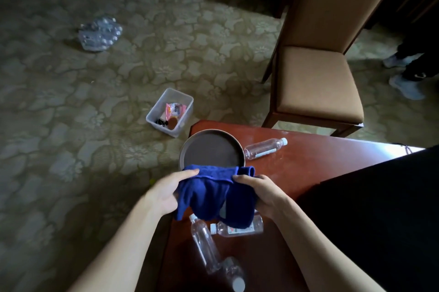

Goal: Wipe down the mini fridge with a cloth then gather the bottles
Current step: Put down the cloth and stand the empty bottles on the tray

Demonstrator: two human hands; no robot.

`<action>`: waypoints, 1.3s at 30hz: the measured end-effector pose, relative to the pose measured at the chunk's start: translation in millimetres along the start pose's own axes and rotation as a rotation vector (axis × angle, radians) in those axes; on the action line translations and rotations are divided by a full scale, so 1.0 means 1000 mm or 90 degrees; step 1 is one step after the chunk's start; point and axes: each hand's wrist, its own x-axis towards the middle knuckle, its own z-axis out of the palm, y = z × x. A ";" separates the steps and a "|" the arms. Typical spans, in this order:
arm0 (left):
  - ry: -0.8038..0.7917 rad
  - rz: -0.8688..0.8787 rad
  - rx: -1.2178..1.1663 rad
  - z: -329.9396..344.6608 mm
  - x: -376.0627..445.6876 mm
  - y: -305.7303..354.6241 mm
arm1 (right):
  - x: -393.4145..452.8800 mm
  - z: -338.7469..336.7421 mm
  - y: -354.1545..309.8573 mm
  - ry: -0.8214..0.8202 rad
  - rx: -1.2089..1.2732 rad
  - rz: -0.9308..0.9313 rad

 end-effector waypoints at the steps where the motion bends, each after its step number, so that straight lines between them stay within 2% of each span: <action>1: -0.014 0.008 0.005 -0.003 0.002 -0.001 | 0.001 0.001 -0.002 0.037 -0.005 0.003; 5: -0.070 0.065 0.030 0.000 0.002 -0.002 | 0.001 0.009 -0.010 0.058 0.110 0.026; 9: -0.101 0.098 0.103 0.002 -0.003 0.003 | -0.006 0.014 -0.005 0.041 0.117 0.007; 13: -0.085 0.126 0.161 0.001 -0.009 0.008 | -0.010 0.014 0.004 0.034 0.083 -0.076; 19: -0.047 0.113 0.155 -0.005 -0.008 -0.002 | -0.020 0.011 0.015 -0.056 -0.053 -0.003; 24: -0.094 0.143 0.197 -0.009 -0.014 -0.005 | -0.024 0.004 0.014 0.033 -0.064 -0.013; 27: -0.120 0.175 0.230 -0.006 -0.017 -0.003 | -0.027 0.004 0.007 0.016 -0.060 -0.058; 31: -0.087 0.225 0.341 -0.004 -0.020 0.000 | -0.031 0.004 0.001 -0.024 -0.137 -0.106; 34: -0.095 0.227 0.291 -0.003 -0.022 -0.005 | -0.034 0.004 0.001 -0.051 -0.087 -0.146; 39: -0.086 0.243 0.143 -0.003 -0.024 -0.010 | -0.041 -0.006 -0.002 -0.104 0.004 -0.129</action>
